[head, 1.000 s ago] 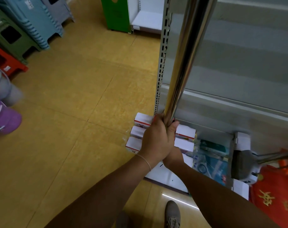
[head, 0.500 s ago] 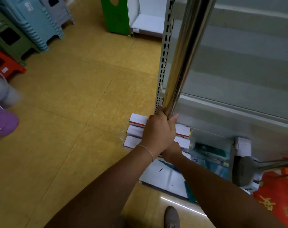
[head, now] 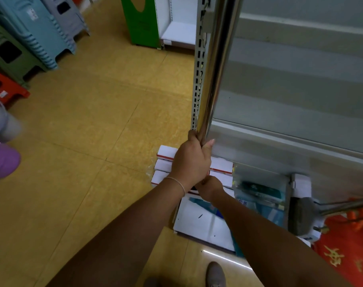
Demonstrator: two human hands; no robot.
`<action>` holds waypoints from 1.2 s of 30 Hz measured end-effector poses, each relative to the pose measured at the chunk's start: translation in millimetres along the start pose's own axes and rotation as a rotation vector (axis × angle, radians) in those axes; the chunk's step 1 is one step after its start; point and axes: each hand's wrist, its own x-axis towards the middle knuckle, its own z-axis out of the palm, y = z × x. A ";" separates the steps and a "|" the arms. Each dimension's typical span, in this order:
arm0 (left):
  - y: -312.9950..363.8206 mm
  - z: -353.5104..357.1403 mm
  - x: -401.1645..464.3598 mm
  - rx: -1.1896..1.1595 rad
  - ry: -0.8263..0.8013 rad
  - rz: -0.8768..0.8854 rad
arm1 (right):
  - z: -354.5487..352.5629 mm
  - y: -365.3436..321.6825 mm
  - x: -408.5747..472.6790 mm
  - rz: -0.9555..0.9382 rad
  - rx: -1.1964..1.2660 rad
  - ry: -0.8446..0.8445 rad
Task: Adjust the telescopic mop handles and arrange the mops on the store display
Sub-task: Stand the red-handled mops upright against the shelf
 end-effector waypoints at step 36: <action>144.0 -90.3 -80.3 0.233 -0.150 -0.056 | -178.4 -47.4 -225.5 -0.419 0.195 0.215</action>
